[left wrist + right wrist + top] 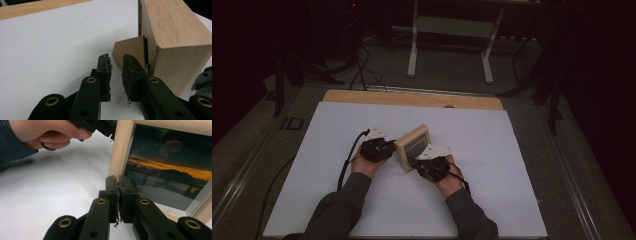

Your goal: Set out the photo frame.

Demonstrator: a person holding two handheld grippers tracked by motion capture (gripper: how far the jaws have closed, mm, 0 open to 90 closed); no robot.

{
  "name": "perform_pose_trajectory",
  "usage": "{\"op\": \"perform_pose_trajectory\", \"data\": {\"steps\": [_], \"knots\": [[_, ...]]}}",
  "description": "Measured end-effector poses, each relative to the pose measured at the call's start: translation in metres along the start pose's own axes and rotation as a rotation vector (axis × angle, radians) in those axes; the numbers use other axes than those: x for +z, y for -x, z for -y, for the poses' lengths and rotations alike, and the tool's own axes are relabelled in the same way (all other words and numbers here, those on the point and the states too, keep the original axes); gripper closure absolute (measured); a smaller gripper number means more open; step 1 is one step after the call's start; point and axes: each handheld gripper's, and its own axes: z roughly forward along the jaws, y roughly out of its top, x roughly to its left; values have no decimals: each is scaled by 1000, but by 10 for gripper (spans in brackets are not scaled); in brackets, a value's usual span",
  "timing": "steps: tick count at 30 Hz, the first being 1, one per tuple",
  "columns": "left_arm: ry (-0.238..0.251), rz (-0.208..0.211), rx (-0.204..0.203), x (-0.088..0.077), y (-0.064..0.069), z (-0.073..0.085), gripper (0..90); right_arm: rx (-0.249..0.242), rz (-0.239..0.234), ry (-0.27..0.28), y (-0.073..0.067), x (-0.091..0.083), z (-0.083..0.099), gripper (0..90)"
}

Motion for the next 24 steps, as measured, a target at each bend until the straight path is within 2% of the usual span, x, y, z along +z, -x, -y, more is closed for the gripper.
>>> {"op": "perform_pose_trajectory", "data": {"steps": [8,13,22,24], "knots": [[-4,-19,-30,-10,-8,5,692,4,6,-7,3,-3,2,851],[12,-21,-45,-20,-12,9,655,8,14,-11,6,-5,3,846],[39,-9,-44,-37,-7,17,597,29,34,-9,16,-10,6,833],[40,-3,-34,-40,-4,18,587,38,39,-8,18,-11,7,831]]}}
